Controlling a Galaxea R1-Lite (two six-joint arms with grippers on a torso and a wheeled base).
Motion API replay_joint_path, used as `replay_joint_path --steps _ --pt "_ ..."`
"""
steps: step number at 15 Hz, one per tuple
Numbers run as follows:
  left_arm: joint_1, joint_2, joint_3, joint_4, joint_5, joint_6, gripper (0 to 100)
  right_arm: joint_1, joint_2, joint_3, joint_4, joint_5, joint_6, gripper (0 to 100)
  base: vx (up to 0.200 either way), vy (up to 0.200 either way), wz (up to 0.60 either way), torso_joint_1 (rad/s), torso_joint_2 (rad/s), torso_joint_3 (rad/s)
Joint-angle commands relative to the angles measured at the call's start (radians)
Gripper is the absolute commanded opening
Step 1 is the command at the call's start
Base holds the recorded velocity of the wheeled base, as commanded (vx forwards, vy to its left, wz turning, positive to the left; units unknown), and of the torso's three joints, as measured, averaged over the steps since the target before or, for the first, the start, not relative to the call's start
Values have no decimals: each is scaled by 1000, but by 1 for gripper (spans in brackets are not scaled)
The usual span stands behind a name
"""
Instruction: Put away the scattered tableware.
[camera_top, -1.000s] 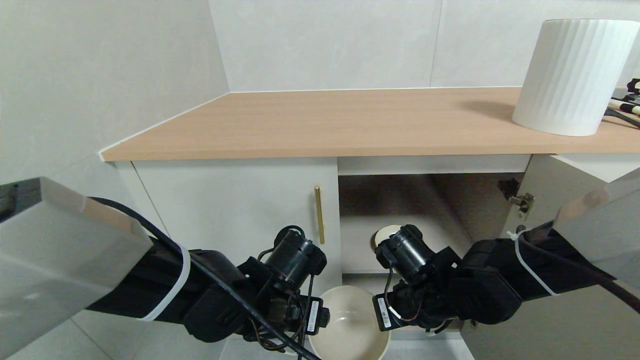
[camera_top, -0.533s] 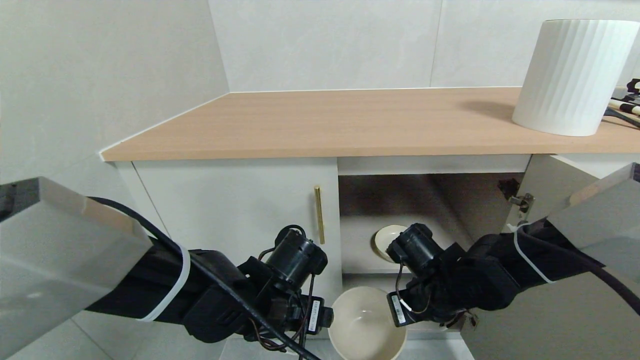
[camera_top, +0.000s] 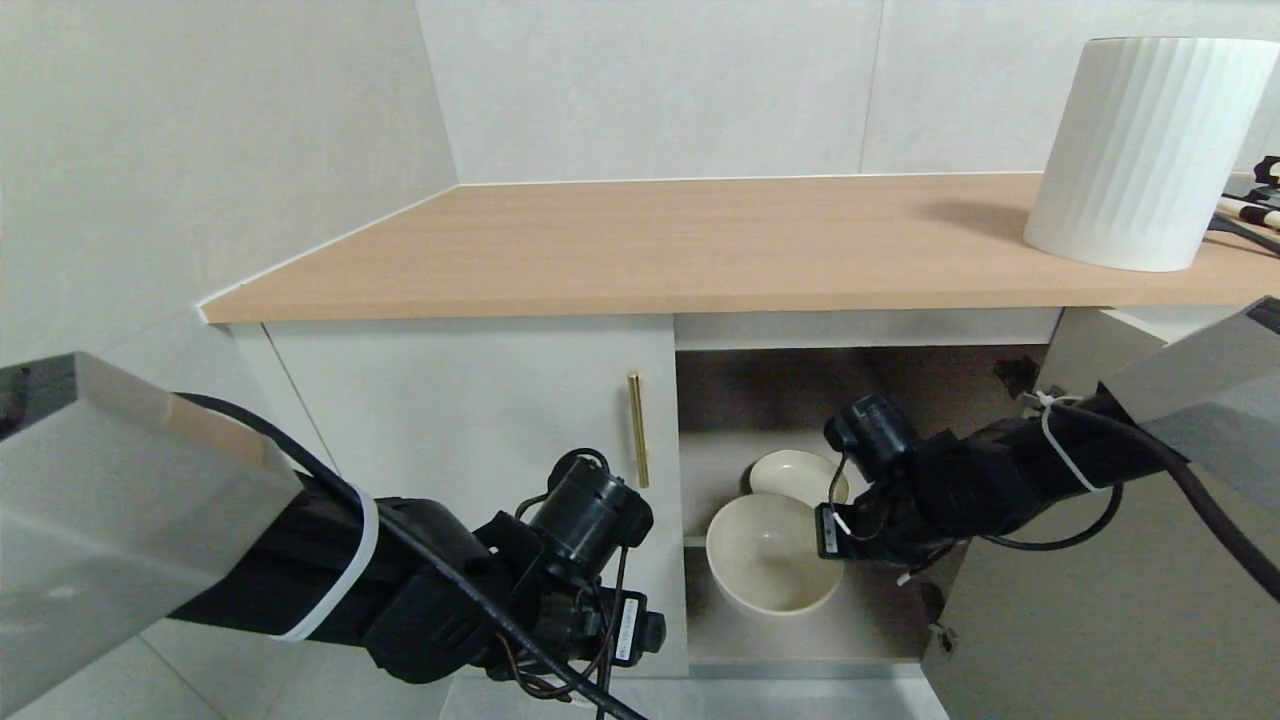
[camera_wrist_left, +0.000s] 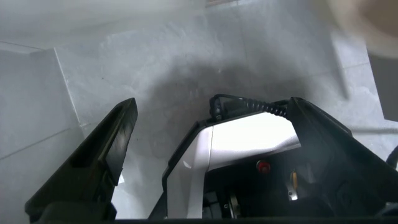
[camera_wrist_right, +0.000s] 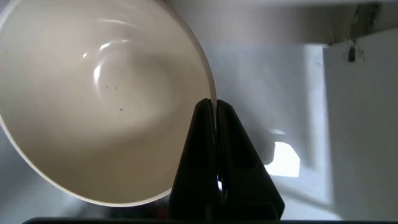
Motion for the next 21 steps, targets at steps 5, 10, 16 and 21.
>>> replay_joint_path --steps 5,10,16,21 --pt "0 1 -2 1 1 -2 100 -66 100 -140 -47 -87 139 0 0 0 0 0 0 0" --pt "0 1 -2 1 1 -3 100 -91 155 -157 -171 -93 193 0 0 0 0 0 0 0" --pt "0 2 -3 1 1 -3 100 -141 171 -214 -171 -95 249 0 0 0 0 0 0 0" --pt "0 2 -3 0 1 -3 100 -155 232 -248 -171 -159 249 0 0 0 0 0 0 0"
